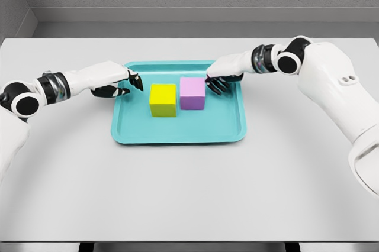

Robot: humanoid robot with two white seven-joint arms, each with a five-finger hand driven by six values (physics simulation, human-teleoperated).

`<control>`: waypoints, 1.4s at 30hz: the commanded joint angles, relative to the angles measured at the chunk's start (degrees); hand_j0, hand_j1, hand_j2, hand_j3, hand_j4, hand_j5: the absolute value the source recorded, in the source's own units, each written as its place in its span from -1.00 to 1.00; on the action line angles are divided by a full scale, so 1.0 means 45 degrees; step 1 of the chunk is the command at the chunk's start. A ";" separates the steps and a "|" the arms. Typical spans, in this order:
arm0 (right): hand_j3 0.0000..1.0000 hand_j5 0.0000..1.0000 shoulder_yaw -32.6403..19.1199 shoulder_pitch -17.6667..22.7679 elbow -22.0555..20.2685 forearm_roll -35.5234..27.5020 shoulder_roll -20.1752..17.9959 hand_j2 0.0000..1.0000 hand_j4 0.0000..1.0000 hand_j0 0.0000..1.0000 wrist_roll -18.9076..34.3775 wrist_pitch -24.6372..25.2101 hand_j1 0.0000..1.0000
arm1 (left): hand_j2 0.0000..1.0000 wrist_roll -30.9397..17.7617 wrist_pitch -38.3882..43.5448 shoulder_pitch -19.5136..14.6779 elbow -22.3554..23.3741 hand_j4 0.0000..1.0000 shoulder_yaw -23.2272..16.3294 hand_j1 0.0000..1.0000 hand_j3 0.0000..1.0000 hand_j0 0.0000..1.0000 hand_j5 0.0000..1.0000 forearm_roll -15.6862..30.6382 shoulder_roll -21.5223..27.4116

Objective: Push two cubes

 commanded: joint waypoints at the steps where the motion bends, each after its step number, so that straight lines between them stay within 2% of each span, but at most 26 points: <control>1: -0.72 -0.72 -0.0011 0.0000 -0.0005 -0.0035 0.0054 -0.72 -0.72 -0.72 -0.0004 0.0027 -0.72 | 0.09 0.0006 0.0034 0.0000 0.0001 0.09 0.0018 0.09 0.09 0.09 0.09 0.0087 0.0002; 9: -0.72 -0.72 -0.0011 0.0000 -0.0024 -0.0035 0.0152 -0.72 -0.72 -0.72 -0.0004 0.0027 -0.72 | 0.09 0.0006 0.0034 0.0019 -0.0019 0.09 0.0018 0.09 0.09 0.09 0.09 0.0106 -0.0038; 13: -0.72 -0.72 -0.0011 -0.0020 -0.0005 -0.0016 0.0132 -0.72 -0.72 -0.72 -0.0004 0.0027 -0.72 | 0.09 0.0006 0.0034 0.0195 -0.0527 0.09 -0.0061 0.09 0.09 0.09 0.09 0.0145 0.0138; 18: -0.72 -0.72 -0.0128 -0.0371 0.0249 0.0277 0.0015 -0.72 -0.72 -0.72 -0.0004 0.0027 -0.72 | 0.09 0.0006 0.0034 0.0234 -0.0566 0.09 -0.0100 0.09 0.09 0.09 0.09 0.0165 0.0138; 22: -0.72 -0.72 -0.0128 -0.0781 0.0581 0.0686 0.0249 -0.72 -0.72 -0.72 -0.0004 0.0027 -0.72 | 0.09 0.0006 0.0034 0.0293 -0.0644 0.09 -0.0100 0.09 0.09 0.09 0.09 0.0203 0.0197; 23: -0.72 -0.72 -0.0128 -0.0859 0.0620 0.1097 0.0464 -0.72 -0.72 -0.72 -0.0004 0.0027 -0.72 | 0.09 0.0006 0.0034 0.0293 -0.0741 0.09 -0.0119 0.09 0.09 0.09 0.09 0.0282 0.0372; 26: -0.73 -0.73 -0.0109 -0.1133 0.1206 0.1175 0.0913 -0.73 -0.73 -0.73 -0.0004 0.0027 -0.73 | 0.09 0.0006 0.0034 0.0410 -0.0917 0.09 -0.0119 0.09 0.09 0.09 0.09 0.0282 0.0412; 32: -0.74 -0.74 -0.0031 -0.1309 0.1206 0.1742 0.1323 -0.74 -0.74 -0.74 -0.0004 0.0027 -0.74 | 0.09 0.0006 0.0034 0.0391 -0.0898 0.09 -0.0100 0.09 0.09 0.09 0.09 0.0282 0.0412; 38: -0.75 -0.75 -0.0050 -0.1484 0.1206 0.3109 0.1733 -0.75 -0.75 -0.75 -0.0004 0.0027 -0.75 | 0.09 0.0006 0.0034 0.0430 -0.1074 0.09 -0.0100 0.09 0.09 0.09 0.09 0.0360 0.0431; 42: -0.75 -0.75 -0.0031 -0.1563 0.1187 0.3129 0.1890 -0.75 -0.75 -0.75 -0.0004 0.0027 -0.75 | 0.09 0.0006 0.0034 0.0430 -0.1093 0.09 -0.0100 0.09 0.09 0.09 0.09 0.0340 0.0431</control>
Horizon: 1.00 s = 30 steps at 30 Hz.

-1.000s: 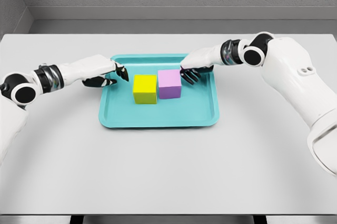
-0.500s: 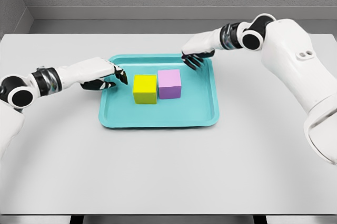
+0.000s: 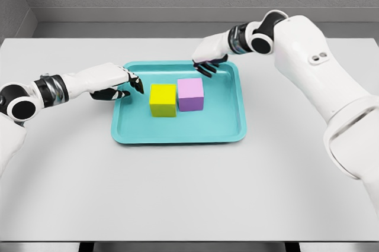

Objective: Push two cubes

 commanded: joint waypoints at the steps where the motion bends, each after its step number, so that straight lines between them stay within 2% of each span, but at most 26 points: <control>1: -0.75 -0.75 -0.0014 0.0000 -0.0003 0.0077 0.0173 -0.75 -0.75 -0.75 -0.0002 0.0029 -0.75 | 0.09 0.0006 0.0034 0.0000 -0.0021 0.09 0.0008 0.09 0.09 0.09 0.09 0.0081 0.0007; 5: -0.75 -0.75 0.0025 0.0000 -0.0022 0.0077 0.0232 -0.75 -0.75 -0.75 -0.0002 0.0029 -0.75 | 0.09 0.0006 0.0034 0.0039 -0.0040 0.09 -0.0011 0.09 0.09 0.09 0.09 0.0081 0.0007; 10: -0.75 -0.75 0.0240 0.0039 -0.0022 0.0077 0.0251 -0.75 -0.75 -0.75 -0.0002 0.0029 -0.75 | 0.10 0.0006 0.0034 0.0195 -0.0626 0.10 -0.0031 0.10 0.10 0.10 0.10 0.0237 0.0007; 21: -0.75 -0.75 0.0650 0.0059 -0.0139 0.0058 0.0232 -0.75 -0.75 -0.75 -0.0002 0.0029 -0.75 | 0.11 0.0006 0.0034 0.0215 -0.0626 0.11 -0.0050 0.11 0.11 0.11 0.11 0.0316 0.0085; 23: -0.75 -0.75 0.0650 0.0059 -0.0178 0.0077 0.0232 -0.75 -0.75 -0.75 -0.0002 0.0029 -0.75 | 0.11 0.0006 0.0034 0.0195 -0.0626 0.11 -0.0363 0.11 0.11 0.11 0.11 0.0471 0.0222; 29: -0.75 -0.75 0.0767 0.0078 -0.0276 0.0058 0.0232 -0.75 -0.75 -0.75 -0.0002 0.0029 -0.75 | 0.11 0.0006 0.0034 0.0215 -0.0880 0.11 -0.0402 0.11 0.11 0.11 0.11 0.0550 0.0261; 30: -0.75 -0.75 0.0767 0.0078 -0.0373 0.0058 0.0232 -0.75 -0.75 -0.75 -0.0002 0.0029 -0.75 | 0.11 0.0006 0.0034 0.0195 -0.0919 0.11 -0.0773 0.11 0.11 0.11 0.11 0.0784 0.0261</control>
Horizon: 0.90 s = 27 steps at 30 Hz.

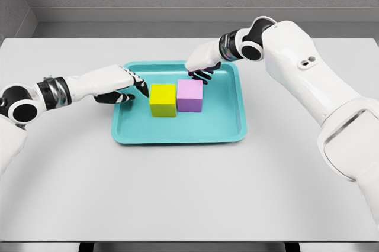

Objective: Push two cubes

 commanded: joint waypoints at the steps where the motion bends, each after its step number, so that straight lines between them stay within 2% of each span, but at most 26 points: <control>1: -0.75 -0.75 -0.0004 0.0000 -0.0098 -0.0035 0.0000 -0.75 -0.75 -0.75 -0.0002 0.0028 -0.75 | 0.11 0.0006 0.0033 0.0000 -0.0146 0.11 -0.0298 0.11 0.11 0.11 0.11 0.0333 0.0102; 13: -0.75 -0.75 0.0133 0.0000 -0.0195 -0.0035 0.0000 -0.75 -0.75 -0.75 -0.0002 0.0028 -0.75 | 0.11 0.0006 0.0033 0.0020 -0.0146 0.11 -0.0279 0.11 0.11 0.11 0.11 0.0352 0.0239; 15: -0.75 -0.75 0.0133 0.0020 -0.0215 -0.0054 0.0000 -0.75 -0.75 -0.75 -0.0002 0.0028 -0.75 | 0.11 0.0006 0.0033 0.0020 -0.0166 0.11 -0.0279 0.11 0.11 0.11 0.11 0.0723 0.0629; 20: -0.75 -0.75 0.0133 0.0000 -0.0234 -0.0035 0.0000 -0.75 -0.75 -0.75 -0.0002 0.0028 -0.75 | 0.11 0.0006 0.0033 0.0039 -0.0322 0.11 -0.0279 0.11 0.11 0.11 0.11 0.0801 0.0649; 27: -0.75 -0.75 -0.0121 -0.0215 -0.0136 -0.0054 -0.0351 -0.75 -0.75 -0.75 -0.0002 0.0091 -0.75 | 0.10 0.0006 0.0033 0.0039 -0.0634 0.10 -0.0279 0.10 0.10 0.10 0.10 0.0821 0.0649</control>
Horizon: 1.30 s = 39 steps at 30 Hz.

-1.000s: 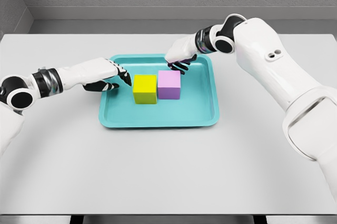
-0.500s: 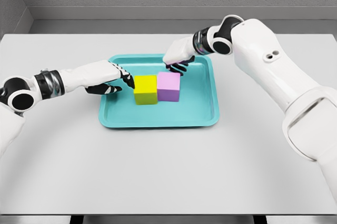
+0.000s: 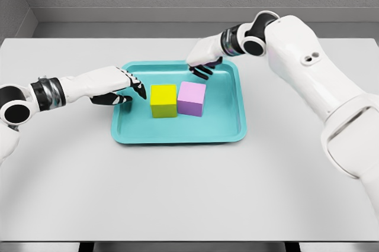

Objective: Push two cubes

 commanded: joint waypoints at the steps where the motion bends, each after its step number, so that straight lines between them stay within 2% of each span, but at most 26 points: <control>1: -0.75 -0.75 -0.0078 0.0000 -0.0085 -0.0031 -0.0376 -0.75 -0.75 -0.75 -0.0001 0.0055 -0.75 | 0.10 0.0006 0.0034 0.0000 -0.0211 0.10 0.0021 0.10 0.10 0.10 0.10 0.0112 0.0028; 3: -0.74 -0.74 -0.0078 -0.0176 -0.0105 -0.0050 -0.0396 -0.74 -0.74 -0.74 -0.0001 0.0114 -0.74 | 0.09 0.0006 0.0034 0.0000 -0.0562 0.09 0.0021 0.09 0.09 0.09 0.09 0.0307 0.0223; 6: -0.74 -0.74 0.0039 -0.0312 -0.0300 -0.0167 -0.0825 -0.74 -0.74 -0.74 -0.0001 -0.0023 -0.74 | 0.08 0.0006 0.0034 0.0020 -0.0563 0.08 0.0001 0.08 0.08 0.08 0.08 0.0346 0.0360; 7: -0.74 -0.74 0.0078 -0.0312 -0.0631 -0.0245 -0.1040 -0.74 -0.74 -0.74 -0.0001 -0.0027 -0.74 | 0.08 0.0006 0.0034 0.0020 -0.0563 0.08 0.0001 0.08 0.08 0.08 0.08 0.0346 0.0360; 8: -0.74 -0.74 0.0195 -0.0312 -0.0945 -0.0538 -0.1372 -0.74 -0.74 -0.74 -0.0001 -0.0027 -0.74 | 0.08 0.0006 0.0034 0.0020 -0.0562 0.08 0.0001 0.08 0.08 0.08 0.08 0.0346 0.0379; 11: -0.74 -0.74 0.0839 -0.0312 -0.0945 -0.1124 -0.1724 -0.74 -0.74 -0.74 -0.0001 -0.0027 -0.74 | 0.08 0.0006 0.0034 0.0254 -0.0523 0.08 0.0001 0.08 0.08 0.08 0.08 0.0249 0.0380; 14: -0.74 -0.74 0.1211 -0.0312 -0.0984 -0.2354 -0.2271 -0.74 -0.74 -0.74 -0.0001 -0.0027 -0.74 | 0.08 0.0006 0.0034 0.0215 -0.0016 0.08 0.0060 0.08 0.08 0.08 0.08 0.0190 0.0419; 19: -0.74 -0.74 0.2031 -0.0312 -0.1042 -0.3429 -0.2349 -0.74 -0.74 -0.74 -0.0001 -0.0027 -0.74 | 0.03 0.0006 0.0034 0.0039 0.0726 0.03 0.0040 0.03 0.03 0.03 0.03 0.0132 -0.0011; 20: -0.74 -0.74 0.2090 -0.0293 -0.1413 -0.3449 -0.2369 -0.74 -0.74 -0.74 -0.0001 -0.0027 -0.74 | 0.03 0.0006 0.0034 -0.0020 0.0883 0.03 0.0021 0.03 0.03 0.03 0.03 0.0112 -0.0206; 22: -0.74 -0.74 0.3008 -0.0273 -0.2077 -0.4366 -0.2622 -0.74 -0.74 -0.74 -0.0001 -0.0027 -0.74 | 0.03 0.0006 0.0034 -0.0059 0.0902 0.03 0.0021 0.03 0.03 0.03 0.03 0.0112 -0.0226; 29: -0.74 -0.74 0.3067 -0.0234 -0.2898 -0.4796 -0.3091 -0.74 -0.74 -0.74 -0.0001 -0.0027 -0.74 | 0.03 0.0006 0.0034 -0.0097 0.1098 0.03 0.0001 0.03 0.03 0.03 0.03 0.0112 -0.0285; 36: -0.74 -0.74 0.3125 -0.0059 -0.3269 -0.4933 -0.3326 -0.74 -0.74 -0.74 -0.0001 -0.0027 -0.74 | 0.03 0.0006 0.0034 -0.0176 0.1176 0.03 0.0001 0.03 0.03 0.03 0.03 0.0092 -0.0363; 39: -0.74 -0.74 0.3106 0.0117 -0.3269 -0.4933 -0.3365 -0.74 -0.74 -0.74 -0.0001 -0.0027 -0.74 | 0.03 0.0006 0.0034 -0.0293 0.1547 0.03 0.0001 0.03 0.03 0.03 0.03 -0.0103 -0.0538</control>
